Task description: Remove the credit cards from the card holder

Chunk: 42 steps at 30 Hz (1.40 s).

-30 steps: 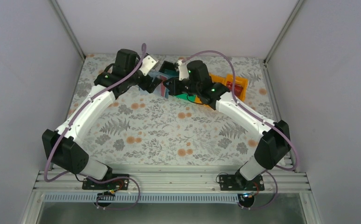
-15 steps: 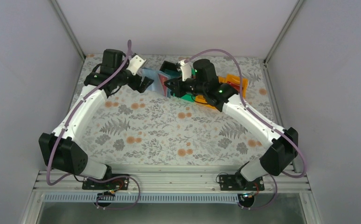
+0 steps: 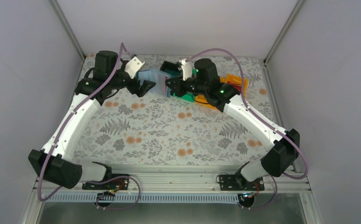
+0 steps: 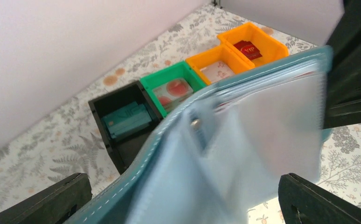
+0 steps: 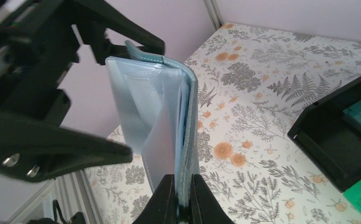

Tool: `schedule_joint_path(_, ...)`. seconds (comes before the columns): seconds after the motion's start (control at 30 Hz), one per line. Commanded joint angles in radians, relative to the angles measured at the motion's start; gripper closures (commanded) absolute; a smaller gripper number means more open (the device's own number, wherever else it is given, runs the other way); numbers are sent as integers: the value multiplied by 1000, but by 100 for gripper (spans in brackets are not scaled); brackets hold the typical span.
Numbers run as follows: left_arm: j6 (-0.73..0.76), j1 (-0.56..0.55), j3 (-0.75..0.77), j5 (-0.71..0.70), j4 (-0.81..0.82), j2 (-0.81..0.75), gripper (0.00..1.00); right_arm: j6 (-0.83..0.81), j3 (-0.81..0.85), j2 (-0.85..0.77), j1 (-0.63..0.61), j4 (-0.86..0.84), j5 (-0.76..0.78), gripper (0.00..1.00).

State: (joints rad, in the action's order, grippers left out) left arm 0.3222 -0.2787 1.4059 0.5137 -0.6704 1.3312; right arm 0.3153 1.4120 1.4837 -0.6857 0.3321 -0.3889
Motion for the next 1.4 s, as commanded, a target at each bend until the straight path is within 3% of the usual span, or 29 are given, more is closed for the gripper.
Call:
schedule_joint_path(0.0,6,-112,32,-179,12,-68,0,112,17,-12,2,-82,-23,96)
schedule_joint_path(0.17,-14,-184,64,-388,15,-41,0,176,-12,-14,0,-150,-21,96)
schedule_joint_path(0.43,30,-281,75,-481,43,30,0,209,-22,5,-4,-175,-29,96)
schedule_joint_path(0.83,25,-260,112,-521,67,110,0,206,0,26,-5,-168,-53,96)
schedule_joint_path(1.13,16,-122,106,-413,84,132,0,172,10,9,-5,-136,-85,96)
schedule_joint_path(1.37,29,-52,38,-124,67,98,0,117,25,2,4,-110,-108,96)
